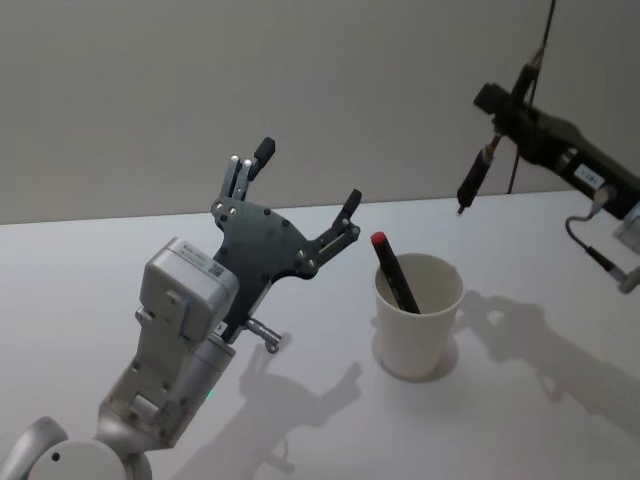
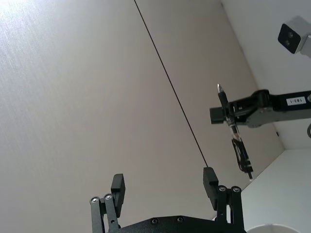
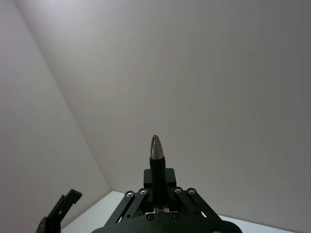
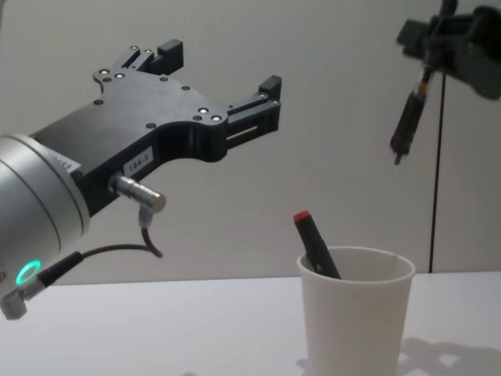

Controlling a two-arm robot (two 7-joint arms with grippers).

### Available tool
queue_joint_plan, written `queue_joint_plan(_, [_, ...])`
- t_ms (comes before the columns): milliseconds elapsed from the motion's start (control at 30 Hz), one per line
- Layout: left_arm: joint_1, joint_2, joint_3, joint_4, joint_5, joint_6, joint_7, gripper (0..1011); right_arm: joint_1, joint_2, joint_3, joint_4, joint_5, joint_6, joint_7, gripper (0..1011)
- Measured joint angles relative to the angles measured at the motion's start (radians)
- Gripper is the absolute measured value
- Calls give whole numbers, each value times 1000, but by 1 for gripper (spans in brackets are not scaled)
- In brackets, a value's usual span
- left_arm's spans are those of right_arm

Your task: Place the pen into the pen holder.

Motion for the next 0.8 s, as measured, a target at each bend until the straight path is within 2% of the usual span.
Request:
queue_joint_plan(433, [0,0,0,0,0,0,0,1001,27,-20,-35,46,-95,113,18,132])
queue_joint_plan(800, [0,0,0,0,0,0,0,1001,64,-54,-56,80,-128,145,51,132])
